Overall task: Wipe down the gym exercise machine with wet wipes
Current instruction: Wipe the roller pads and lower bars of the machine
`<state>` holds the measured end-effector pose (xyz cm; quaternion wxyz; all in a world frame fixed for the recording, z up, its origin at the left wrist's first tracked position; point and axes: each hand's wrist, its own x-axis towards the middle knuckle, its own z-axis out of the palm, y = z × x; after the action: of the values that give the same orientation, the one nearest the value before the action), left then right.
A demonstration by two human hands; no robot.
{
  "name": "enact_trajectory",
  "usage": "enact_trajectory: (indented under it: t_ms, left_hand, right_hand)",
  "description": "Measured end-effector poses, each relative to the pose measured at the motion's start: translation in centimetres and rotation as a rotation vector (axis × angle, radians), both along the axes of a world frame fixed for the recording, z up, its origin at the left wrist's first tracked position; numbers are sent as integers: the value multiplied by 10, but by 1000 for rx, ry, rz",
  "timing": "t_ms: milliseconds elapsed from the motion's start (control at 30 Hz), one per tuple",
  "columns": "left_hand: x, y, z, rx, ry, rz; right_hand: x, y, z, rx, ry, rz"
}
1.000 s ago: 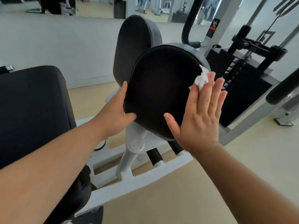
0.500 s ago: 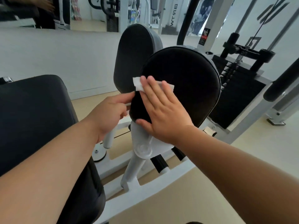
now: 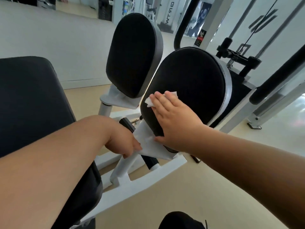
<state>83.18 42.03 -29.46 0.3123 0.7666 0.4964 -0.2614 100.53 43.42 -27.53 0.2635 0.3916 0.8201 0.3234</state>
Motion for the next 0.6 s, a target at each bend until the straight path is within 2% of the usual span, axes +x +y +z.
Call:
enact_trajectory:
  t_ms: [100,200,267,433,533,600]
  left_hand:
    - [3,1,-5,39,89,-99]
    - [3,0,-7,73,124,-136]
    - [2,-1,-7,90,132,-150]
    - [1,-1,-3,102,149,-196]
    - [4,-3,-1,117,142,-201]
    - [4,-5,-1,118,139,-193]
  right_hand:
    - [6,5,31,22,-112,45]
    - [-3,26,71,228,-39,-34]
    - [-19,35,69,251,2,-110]
    - [-35,22,-20,-31,-229,-69]
    - [-31,14,-16,-226,-266,-60]
    - [-32,15,2,-185,-274,-107]
